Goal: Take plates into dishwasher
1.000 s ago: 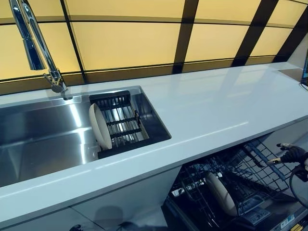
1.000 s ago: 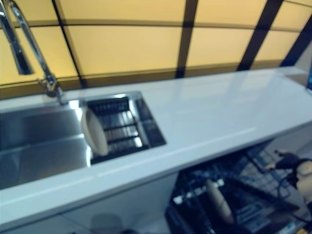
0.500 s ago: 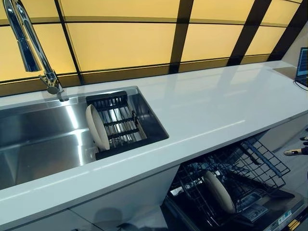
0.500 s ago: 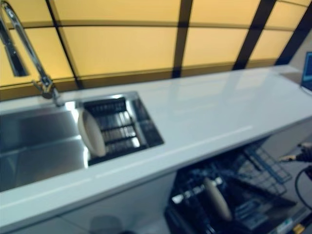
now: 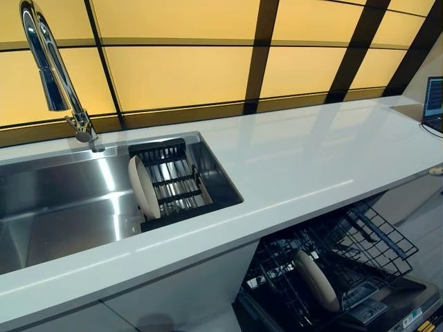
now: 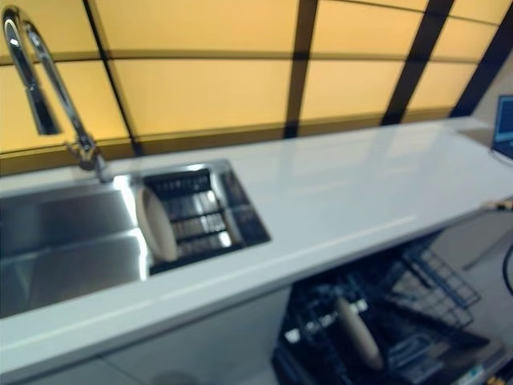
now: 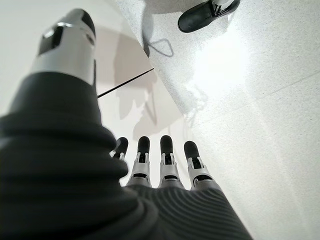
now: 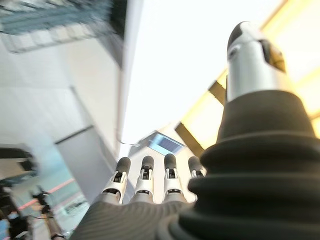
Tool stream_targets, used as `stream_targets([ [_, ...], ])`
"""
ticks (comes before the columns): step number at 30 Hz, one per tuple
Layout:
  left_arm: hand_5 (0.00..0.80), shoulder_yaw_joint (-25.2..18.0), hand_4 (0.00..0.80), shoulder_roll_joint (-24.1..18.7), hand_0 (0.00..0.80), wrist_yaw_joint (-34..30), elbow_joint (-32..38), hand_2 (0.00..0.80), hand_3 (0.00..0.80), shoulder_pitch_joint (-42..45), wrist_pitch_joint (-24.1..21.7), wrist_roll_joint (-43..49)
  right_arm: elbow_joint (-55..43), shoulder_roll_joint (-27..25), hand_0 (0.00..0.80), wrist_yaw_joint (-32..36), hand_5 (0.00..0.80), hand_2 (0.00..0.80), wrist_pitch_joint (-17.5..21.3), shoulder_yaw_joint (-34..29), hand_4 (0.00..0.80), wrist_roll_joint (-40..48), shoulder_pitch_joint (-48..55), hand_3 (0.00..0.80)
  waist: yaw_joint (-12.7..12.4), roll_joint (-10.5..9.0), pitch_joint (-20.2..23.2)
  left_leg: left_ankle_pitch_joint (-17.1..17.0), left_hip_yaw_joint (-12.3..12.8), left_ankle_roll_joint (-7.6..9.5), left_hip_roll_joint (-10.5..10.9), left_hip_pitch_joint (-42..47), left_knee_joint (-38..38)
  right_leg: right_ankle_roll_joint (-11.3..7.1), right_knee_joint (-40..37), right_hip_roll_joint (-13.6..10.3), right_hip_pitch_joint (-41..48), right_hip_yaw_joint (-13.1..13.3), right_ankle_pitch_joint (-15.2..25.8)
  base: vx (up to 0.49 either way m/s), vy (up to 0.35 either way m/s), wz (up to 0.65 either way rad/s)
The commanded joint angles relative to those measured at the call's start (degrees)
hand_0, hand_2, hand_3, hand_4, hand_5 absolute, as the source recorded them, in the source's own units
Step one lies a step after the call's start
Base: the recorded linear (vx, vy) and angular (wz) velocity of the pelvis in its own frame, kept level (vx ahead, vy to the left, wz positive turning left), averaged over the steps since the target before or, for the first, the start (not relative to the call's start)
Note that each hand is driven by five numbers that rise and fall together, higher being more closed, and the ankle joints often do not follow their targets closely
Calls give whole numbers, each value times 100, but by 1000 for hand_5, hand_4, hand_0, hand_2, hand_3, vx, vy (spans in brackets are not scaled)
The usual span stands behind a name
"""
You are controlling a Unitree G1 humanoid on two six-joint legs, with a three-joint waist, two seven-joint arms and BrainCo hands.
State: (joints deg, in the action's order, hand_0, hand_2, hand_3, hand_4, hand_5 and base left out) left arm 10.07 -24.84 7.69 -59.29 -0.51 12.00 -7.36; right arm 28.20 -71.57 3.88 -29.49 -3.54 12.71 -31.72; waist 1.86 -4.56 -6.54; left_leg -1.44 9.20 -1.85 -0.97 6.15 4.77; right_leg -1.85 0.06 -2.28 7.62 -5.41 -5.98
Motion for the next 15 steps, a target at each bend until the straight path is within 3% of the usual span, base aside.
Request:
stream_targets([
  [1,0,90,0,-127,0,101,-154,0,0,-48,-56,-97,-220,-583,0,-490,0,0,396,424,0,113,-621,0,-314,-300,242,496,-204,243,250,37,-266,-625,-247,-117,-450,-123,972,0,0,0],
  [4,0,101,0,-118,0,88,-188,0,0,-43,-86,-79,-464,-625,0,-653,0,0,565,688,0,183,-996,0,-347,-310,258,484,-238,236,252,47,-236,-629,-273,-120,-434,-157,970,-3,-1,1],
  [6,0,96,0,-120,0,67,-189,0,0,-64,-92,-51,-751,-606,0,-632,0,0,1051,969,0,-34,-1321,0,-399,-324,270,476,-269,224,262,38,-238,-631,-286,-128,-422,-188,964,-12,0,4],
  [8,0,81,0,-134,0,41,-175,0,0,-94,-72,-16,-933,-580,0,-593,0,0,1158,1220,0,-98,-1578,0,-425,-337,280,481,-304,222,273,21,-267,-633,-288,-136,-419,-194,964,-9,-6,6],
  [13,0,100,0,-138,0,6,-100,0,0,-190,13,-2,-1202,-385,0,-439,0,0,1527,1965,0,-840,-2213,0,-557,-398,286,488,-400,222,282,1,-307,-647,-307,-165,-382,-259,970,13,-20,13],
  [15,0,134,0,-122,0,-24,-58,0,0,-183,-2,-5,-1197,-319,0,-330,0,0,1870,2414,0,-1261,-2596,0,-653,-442,278,492,-456,226,281,-7,-324,-657,-335,-182,-334,-331,981,48,-42,17],
])
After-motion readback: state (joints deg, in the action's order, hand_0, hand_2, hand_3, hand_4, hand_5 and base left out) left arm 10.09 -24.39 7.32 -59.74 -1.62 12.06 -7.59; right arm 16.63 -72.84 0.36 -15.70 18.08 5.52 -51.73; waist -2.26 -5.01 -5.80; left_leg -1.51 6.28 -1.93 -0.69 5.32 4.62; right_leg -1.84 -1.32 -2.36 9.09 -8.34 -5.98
